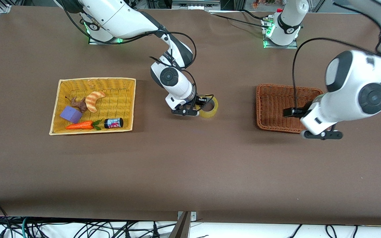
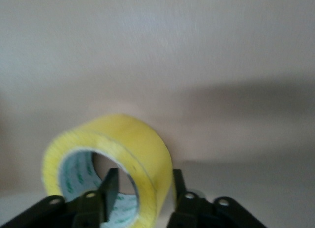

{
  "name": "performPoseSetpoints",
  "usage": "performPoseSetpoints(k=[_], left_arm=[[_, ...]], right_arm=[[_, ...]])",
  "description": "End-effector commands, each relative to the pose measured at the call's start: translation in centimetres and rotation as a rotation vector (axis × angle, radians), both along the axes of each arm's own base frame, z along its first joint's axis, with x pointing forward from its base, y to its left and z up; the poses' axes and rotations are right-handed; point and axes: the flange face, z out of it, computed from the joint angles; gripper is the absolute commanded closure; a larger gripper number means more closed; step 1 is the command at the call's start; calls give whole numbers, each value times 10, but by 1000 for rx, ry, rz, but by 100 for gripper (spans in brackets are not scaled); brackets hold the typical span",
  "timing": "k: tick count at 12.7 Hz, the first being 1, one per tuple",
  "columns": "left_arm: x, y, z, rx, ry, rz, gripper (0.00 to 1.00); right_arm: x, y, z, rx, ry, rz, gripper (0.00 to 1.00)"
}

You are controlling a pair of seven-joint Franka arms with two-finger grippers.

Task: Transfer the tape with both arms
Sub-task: 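Lift the tape with the right gripper while the left gripper reaches toward it, then grasp the tape with the left gripper while the right gripper releases and withdraws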

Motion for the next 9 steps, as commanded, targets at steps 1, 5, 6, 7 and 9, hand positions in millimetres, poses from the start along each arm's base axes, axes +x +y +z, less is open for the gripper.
performPoseSetpoints(k=[1, 5, 6, 7, 9], left_arm=[[-10, -28, -29, -1, -21, 20, 0], [-53, -110, -86, -59, -84, 129, 0], [-64, -131, -97, -52, -107, 124, 0], [-76, -156, -110, -50, -104, 117, 0], [-92, -194, -125, -46, -103, 162, 0]], right_arm=[[31, -40, 81, -82, -5, -12, 0], [74, -173, 167, -279, 56, 165, 0], [83, -210, 190, -298, 60, 190, 0], [92, -248, 208, -300, 62, 262, 0], [105, -311, 251, -299, 17, 355, 0]])
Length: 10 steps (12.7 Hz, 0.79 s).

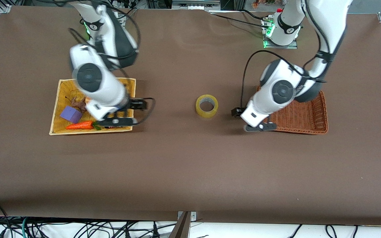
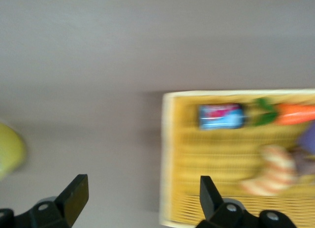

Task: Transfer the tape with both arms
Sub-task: 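Grasp the tape with the left gripper while the right gripper releases and withdraws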

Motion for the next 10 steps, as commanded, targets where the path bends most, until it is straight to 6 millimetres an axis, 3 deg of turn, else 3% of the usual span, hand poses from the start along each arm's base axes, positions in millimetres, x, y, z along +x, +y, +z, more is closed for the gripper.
performPoseSetpoints(k=[1, 2, 4, 5, 8, 10], left_arm=[[-16, -35, -18, 13, -21, 42, 0], [-21, -47, -26, 12, -26, 57, 0], [-32, -70, -46, 25, -43, 64, 0], [-38, -80, -58, 37, -52, 67, 0], [-49, -93, -86, 68, -85, 38, 0], [-58, -101, -97, 82, -95, 17, 0]], right_arm=[[7, -94, 56, 37, -39, 69, 0], [2, -130, 89, 49, -71, 76, 0], [-9, -204, 123, 26, -79, 36, 0], [-23, -221, 144, 33, -82, 54, 0], [-61, -237, 165, 23, -73, 28, 0], [-63, -236, 167, 14, -81, -14, 0]])
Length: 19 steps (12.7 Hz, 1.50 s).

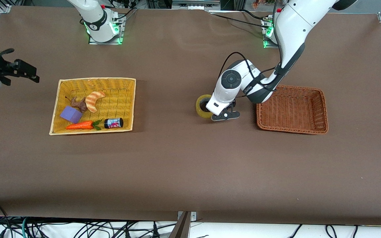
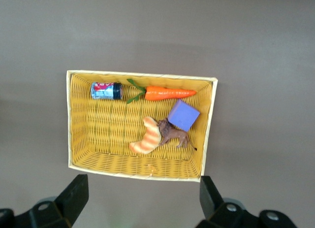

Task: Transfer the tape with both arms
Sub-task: 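Grasp the tape with the left gripper while the right gripper releases and withdraws, then carry the tape with the left gripper over the brown basket and lower it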

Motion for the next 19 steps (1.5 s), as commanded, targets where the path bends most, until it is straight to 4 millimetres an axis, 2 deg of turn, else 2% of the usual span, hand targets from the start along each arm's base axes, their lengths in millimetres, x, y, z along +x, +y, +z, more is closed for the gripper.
performPoseSetpoints(k=[1, 3, 4, 6, 7, 8, 9, 10, 11, 12, 16, 17, 19], left_arm=[[-5, -9, -13, 16, -14, -8, 0], [-6, -12, -7, 18, -20, -5, 0], [-7, -18, 6, 4, -27, -5, 0], [-12, -23, 17, 4, -22, -18, 0], [-15, -24, 14, 6, -17, -22, 0], [-17, -26, 11, 13, -19, -37, 16], [-19, -27, 8, 15, -16, -47, 41], [-19, -26, 7, 15, -14, -47, 70], [-19, -25, 7, 15, -14, -45, 87], [-17, -24, 7, 16, -14, -43, 100], [-8, -14, 9, 18, -19, -41, 100], [2, -3, 16, 14, -31, -65, 100], [20, 25, 49, 52, 0, -127, 100]], right_arm=[[-11, 3, -3, -16, 0, -46, 0], [-8, 5, 0, -18, -8, -46, 0], [-6, 4, 3, -16, -14, -48, 0], [-7, -1, 3, -14, -5, -58, 0], [-11, -3, 7, -19, -9, -61, 0], [-10, -11, 7, -18, -8, -77, 0], [-10, -17, 4, -15, -4, -89, 0], [-6, -20, 2, -6, -7, -97, 0], [-8, -24, 4, -6, -10, -103, 0], [-7, -27, 2, -6, -7, -107, 0], [-6, -30, -1, -4, 2, -111, 0], [-7, -30, 1, -4, 2, -113, 0], [-7, -29, 0, -4, 5, -111, 0]])
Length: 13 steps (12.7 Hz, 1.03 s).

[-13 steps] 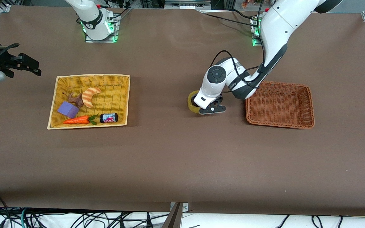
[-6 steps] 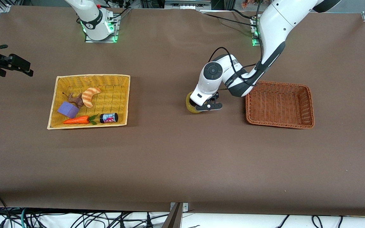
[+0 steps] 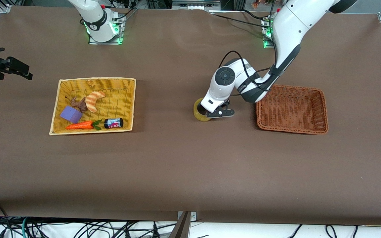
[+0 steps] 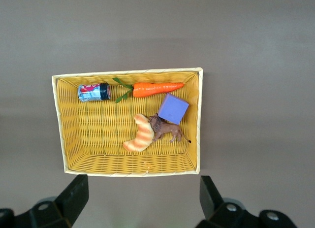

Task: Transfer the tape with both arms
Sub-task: 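Carry the tape with the left gripper over the brown basket and lower it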

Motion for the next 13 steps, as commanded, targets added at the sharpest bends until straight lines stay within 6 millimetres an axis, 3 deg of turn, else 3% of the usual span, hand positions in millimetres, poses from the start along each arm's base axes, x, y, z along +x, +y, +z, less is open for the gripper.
performPoseSetpoints(k=[1, 3, 5, 9, 11, 13], left_arm=[[27, 34, 67, 33, 37, -88, 100], [49, 76, 117, 53, 120, -180, 100], [62, 124, 146, 72, 143, -256, 100], [60, 217, 152, 114, 186, -401, 100], [53, 252, 148, 127, 201, -423, 100], [34, 281, 137, 157, 166, -493, 100]], right_arm=[[-2, 0, 4, 4, 1, -12, 0], [-2, -1, 4, 4, 1, -14, 0], [-2, -1, 3, 5, 3, -14, 0], [-2, 0, 3, 7, 3, -11, 0], [-2, 0, 1, 18, 6, -11, 0], [-1, 0, 0, 21, 8, -15, 0]])
